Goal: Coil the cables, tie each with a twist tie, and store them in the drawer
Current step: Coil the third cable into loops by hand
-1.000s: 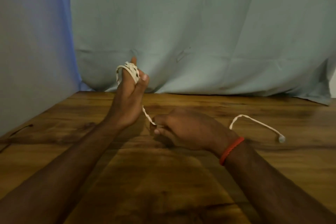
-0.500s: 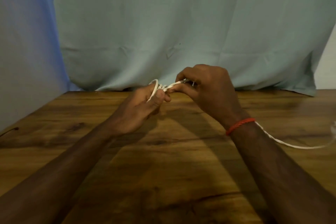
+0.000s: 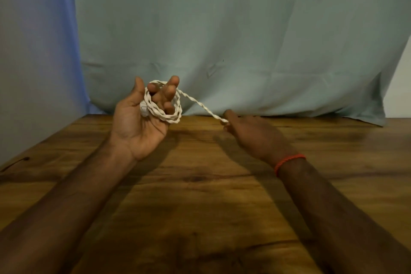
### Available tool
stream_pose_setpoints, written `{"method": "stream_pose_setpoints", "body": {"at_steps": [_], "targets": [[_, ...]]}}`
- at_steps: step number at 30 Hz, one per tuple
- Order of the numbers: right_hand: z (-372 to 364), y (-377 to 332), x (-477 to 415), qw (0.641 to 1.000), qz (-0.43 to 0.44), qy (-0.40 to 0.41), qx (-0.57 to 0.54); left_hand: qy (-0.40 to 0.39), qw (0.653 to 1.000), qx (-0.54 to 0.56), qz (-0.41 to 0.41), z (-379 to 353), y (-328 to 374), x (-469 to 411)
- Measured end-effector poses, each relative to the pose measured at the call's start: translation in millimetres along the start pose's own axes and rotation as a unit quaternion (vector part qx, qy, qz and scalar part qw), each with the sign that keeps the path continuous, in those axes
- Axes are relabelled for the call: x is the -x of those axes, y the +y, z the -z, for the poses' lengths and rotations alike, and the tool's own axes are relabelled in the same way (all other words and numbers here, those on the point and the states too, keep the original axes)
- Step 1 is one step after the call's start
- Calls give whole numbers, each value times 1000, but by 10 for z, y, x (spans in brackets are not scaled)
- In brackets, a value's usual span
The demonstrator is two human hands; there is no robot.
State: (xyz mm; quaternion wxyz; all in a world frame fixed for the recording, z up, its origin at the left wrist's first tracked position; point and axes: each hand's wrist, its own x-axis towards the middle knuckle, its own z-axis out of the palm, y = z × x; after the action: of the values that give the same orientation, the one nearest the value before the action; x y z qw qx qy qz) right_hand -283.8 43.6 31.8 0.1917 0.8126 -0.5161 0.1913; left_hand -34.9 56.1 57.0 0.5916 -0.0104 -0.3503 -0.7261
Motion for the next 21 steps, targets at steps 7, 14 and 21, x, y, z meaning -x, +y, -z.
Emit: {"method": "stream_pose_setpoints", "body": {"at_steps": [7,14,21], "targets": [[-59,-858,92,990,110,-92,-14,80,962,-233,-117,-114,-135,-50],[186,-1027,137,963,182,-200,5,39,820,-521,-234,-7,-465,13],[144,-763,52,983,55,-94,-146,172,849,-462,-190,26,-331,-67]]}}
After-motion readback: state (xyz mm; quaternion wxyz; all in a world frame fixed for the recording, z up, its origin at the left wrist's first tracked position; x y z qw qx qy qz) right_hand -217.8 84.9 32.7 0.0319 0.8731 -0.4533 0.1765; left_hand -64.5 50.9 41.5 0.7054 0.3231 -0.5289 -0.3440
